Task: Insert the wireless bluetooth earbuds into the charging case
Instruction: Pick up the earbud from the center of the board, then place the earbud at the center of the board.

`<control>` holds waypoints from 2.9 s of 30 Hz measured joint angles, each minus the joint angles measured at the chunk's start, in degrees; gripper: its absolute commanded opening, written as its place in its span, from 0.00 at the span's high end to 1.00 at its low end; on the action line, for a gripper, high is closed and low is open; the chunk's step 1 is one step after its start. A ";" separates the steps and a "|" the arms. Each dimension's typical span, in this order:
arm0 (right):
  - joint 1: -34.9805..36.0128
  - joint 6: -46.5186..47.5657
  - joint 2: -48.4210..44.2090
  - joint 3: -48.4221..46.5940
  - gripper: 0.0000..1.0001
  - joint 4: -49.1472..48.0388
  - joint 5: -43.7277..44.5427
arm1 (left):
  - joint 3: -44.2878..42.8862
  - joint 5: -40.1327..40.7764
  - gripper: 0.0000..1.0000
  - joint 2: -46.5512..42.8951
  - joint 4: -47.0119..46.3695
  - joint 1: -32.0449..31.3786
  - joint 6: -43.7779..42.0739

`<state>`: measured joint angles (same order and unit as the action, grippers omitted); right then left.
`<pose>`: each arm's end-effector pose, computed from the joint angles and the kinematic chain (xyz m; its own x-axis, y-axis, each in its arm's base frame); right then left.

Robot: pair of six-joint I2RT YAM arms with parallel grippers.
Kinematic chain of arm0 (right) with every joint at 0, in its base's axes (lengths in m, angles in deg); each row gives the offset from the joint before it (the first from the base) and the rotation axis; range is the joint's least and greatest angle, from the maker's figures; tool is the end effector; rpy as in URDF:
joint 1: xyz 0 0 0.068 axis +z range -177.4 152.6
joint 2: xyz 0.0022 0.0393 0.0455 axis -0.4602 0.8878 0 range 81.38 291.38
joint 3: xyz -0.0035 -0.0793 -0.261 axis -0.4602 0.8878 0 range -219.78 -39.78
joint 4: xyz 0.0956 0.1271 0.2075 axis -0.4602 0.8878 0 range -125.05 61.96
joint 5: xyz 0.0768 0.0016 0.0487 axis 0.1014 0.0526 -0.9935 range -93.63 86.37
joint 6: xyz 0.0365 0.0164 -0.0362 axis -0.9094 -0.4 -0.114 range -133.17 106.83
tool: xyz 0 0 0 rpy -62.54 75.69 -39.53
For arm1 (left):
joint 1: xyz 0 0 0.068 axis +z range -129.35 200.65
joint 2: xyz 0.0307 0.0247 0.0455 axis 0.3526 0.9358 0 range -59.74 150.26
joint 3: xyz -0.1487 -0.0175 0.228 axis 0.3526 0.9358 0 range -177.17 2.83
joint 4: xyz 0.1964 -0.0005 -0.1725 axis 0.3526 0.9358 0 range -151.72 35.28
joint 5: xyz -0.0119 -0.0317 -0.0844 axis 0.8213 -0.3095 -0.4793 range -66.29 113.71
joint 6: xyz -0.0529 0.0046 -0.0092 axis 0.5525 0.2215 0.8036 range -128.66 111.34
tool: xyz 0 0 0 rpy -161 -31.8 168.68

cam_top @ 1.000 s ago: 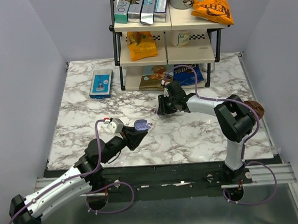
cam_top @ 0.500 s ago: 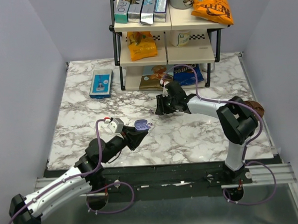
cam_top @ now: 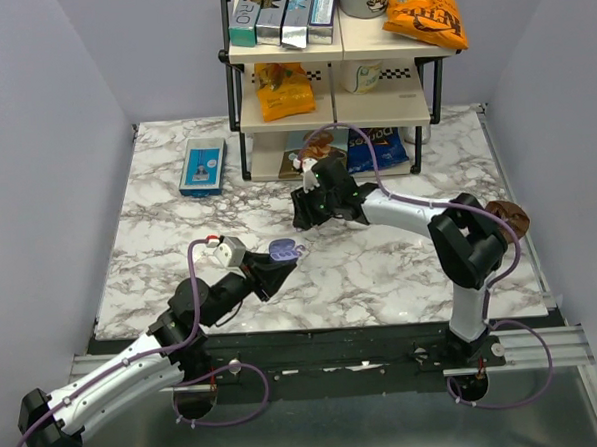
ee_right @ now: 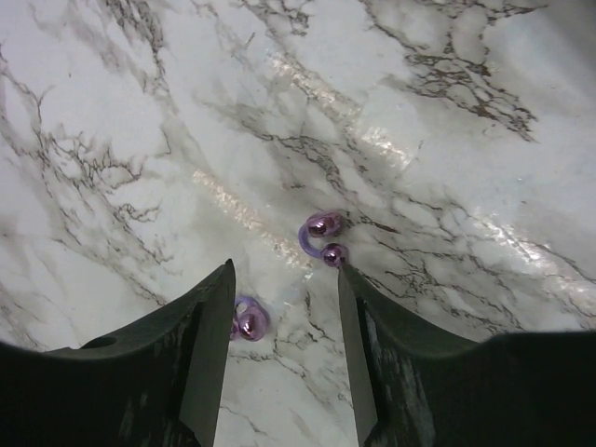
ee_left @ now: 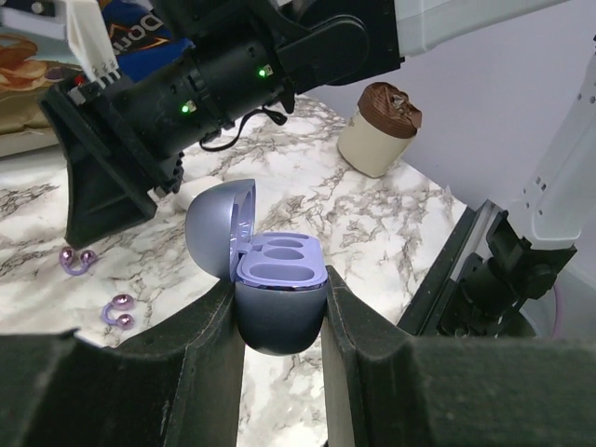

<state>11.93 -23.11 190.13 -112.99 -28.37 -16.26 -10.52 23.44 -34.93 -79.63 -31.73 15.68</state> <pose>0.3197 0.2720 0.1968 -0.6403 -0.3069 -0.7042 -0.6428 0.7159 0.2725 0.0862 -0.1121 0.2467 -0.2651 -0.3310 -0.9056 0.7524 0.5164 -0.4090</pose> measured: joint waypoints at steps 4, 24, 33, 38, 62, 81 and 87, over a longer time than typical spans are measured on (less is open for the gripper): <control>2.10 1.33 0.94 -0.02 0.45 0.26 0.00 | 0.00 -0.24 1.00 -0.02 0.02 -0.17 0.17; 3.10 3.63 6.45 -2.69 0.44 1.18 1.75 | 0.00 -0.31 1.00 -0.98 0.48 -0.44 0.66; 3.10 4.00 6.88 -3.61 0.46 1.53 4.09 | 0.09 -0.31 1.00 -1.18 0.55 -0.61 0.85; 3.10 4.02 7.13 -3.78 0.50 1.66 5.40 | 0.15 -0.28 1.00 -1.18 0.66 -0.61 0.87; 3.10 1.22 8.72 -4.72 0.99 1.90 6.21 | 0.63 -0.28 1.00 -2.08 0.92 -1.01 1.57; 2.12 -31.93 -15.39 15.96 0.99 3.28 16.33 | 0.63 -0.07 1.00 -2.40 1.27 -1.38 1.60; 1.84 -42.10 -19.08 25.83 0.99 4.17 16.41 | 0.63 0.31 1.00 -1.27 1.29 -1.40 1.57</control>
<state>13.77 -65.20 171.05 -87.15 -24.19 0.16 -9.88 23.74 -36.19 -78.34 -33.13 17.26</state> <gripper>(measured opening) 0.156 0.395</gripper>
